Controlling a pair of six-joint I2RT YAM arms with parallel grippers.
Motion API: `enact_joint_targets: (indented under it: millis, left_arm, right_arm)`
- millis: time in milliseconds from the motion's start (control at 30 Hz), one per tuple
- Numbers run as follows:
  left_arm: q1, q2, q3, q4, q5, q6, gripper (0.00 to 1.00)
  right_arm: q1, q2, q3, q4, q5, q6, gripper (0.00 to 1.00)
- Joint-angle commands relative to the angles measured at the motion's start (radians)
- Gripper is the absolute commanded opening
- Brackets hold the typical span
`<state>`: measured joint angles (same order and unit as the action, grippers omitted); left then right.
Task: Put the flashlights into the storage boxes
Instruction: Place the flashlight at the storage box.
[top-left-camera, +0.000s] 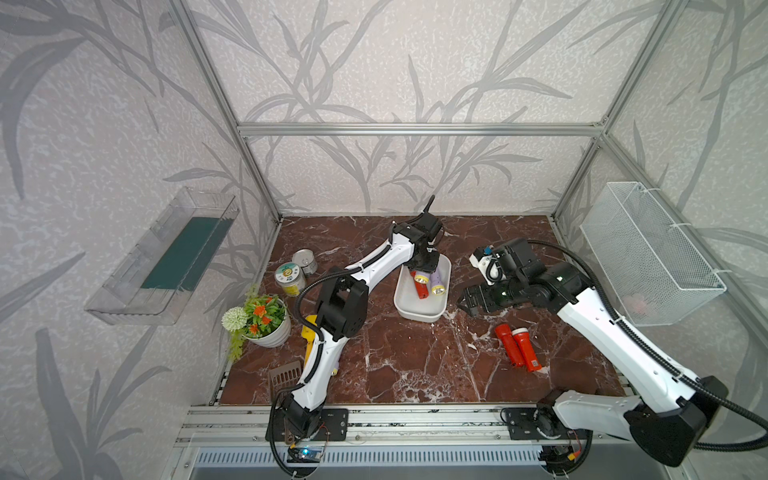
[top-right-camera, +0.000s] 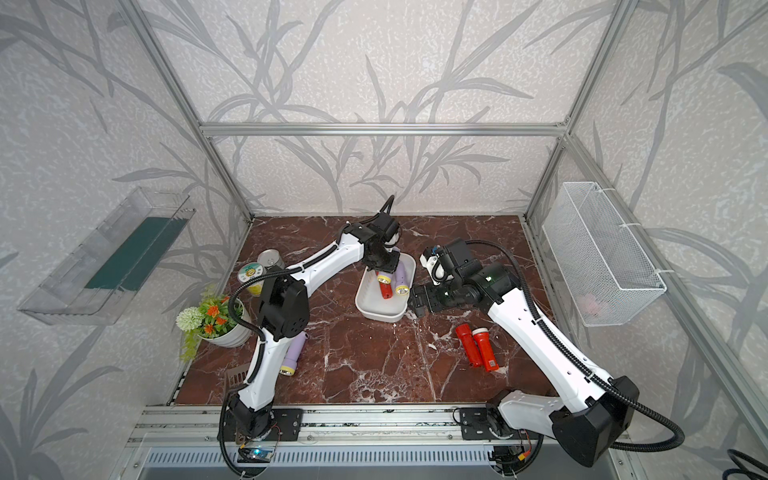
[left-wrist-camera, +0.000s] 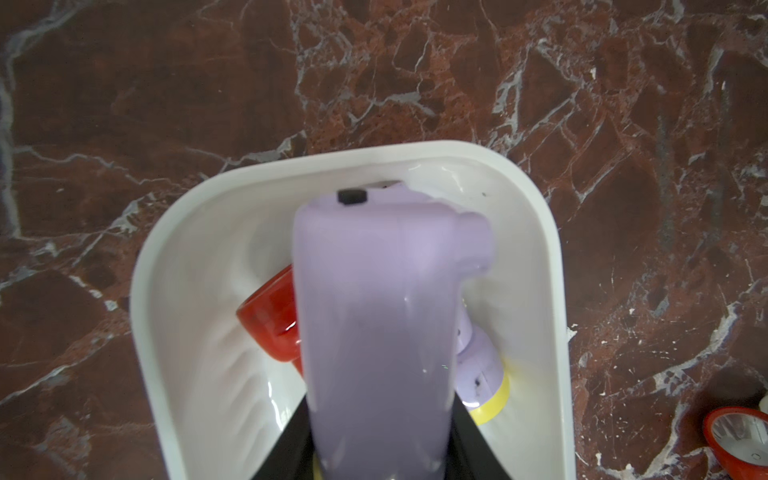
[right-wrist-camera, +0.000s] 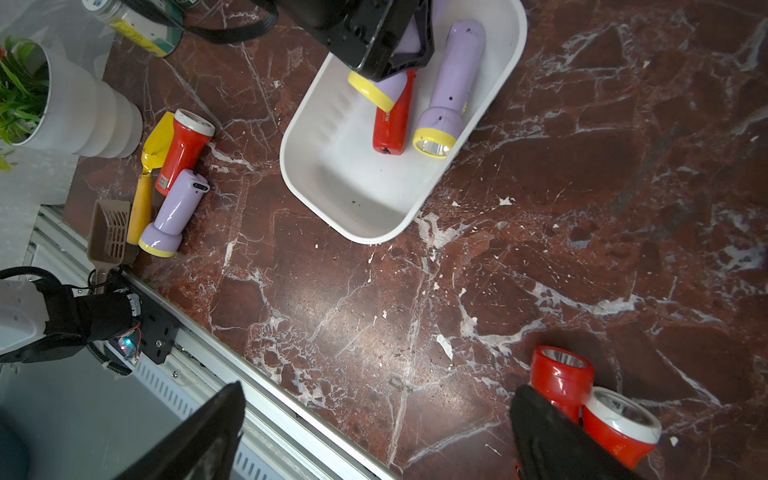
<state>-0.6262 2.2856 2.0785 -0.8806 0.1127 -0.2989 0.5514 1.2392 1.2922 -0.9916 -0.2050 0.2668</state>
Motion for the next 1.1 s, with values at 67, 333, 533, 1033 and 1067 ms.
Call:
enact_joint_targets:
  millis: [67, 333, 533, 1033, 1067]
  left_arm:
    - [0.003, 0.012, 0.031, -0.008, 0.064, -0.018, 0.27]
    - [0.002, -0.009, -0.049, 0.022, 0.082, -0.048, 0.27]
    - [0.004, 0.001, -0.047, 0.015, 0.067, -0.06, 0.29]
    - [0.006, -0.051, -0.045, 0.022, 0.05, -0.036, 0.56]
    - [0.006, -0.054, -0.044, 0.02, 0.05, -0.034, 0.56]
  right_arm:
    - [-0.008, -0.022, 0.001, -0.041, 0.024, 0.014, 0.99]
    - [-0.018, -0.021, -0.005, -0.046, 0.015, 0.009, 0.99]
    - [-0.023, -0.025, -0.01, -0.052, 0.012, 0.002, 0.99]
    - [-0.024, -0.061, -0.04, -0.053, 0.015, 0.014, 0.99]
    - [-0.024, -0.061, -0.04, -0.05, 0.015, 0.014, 0.99]
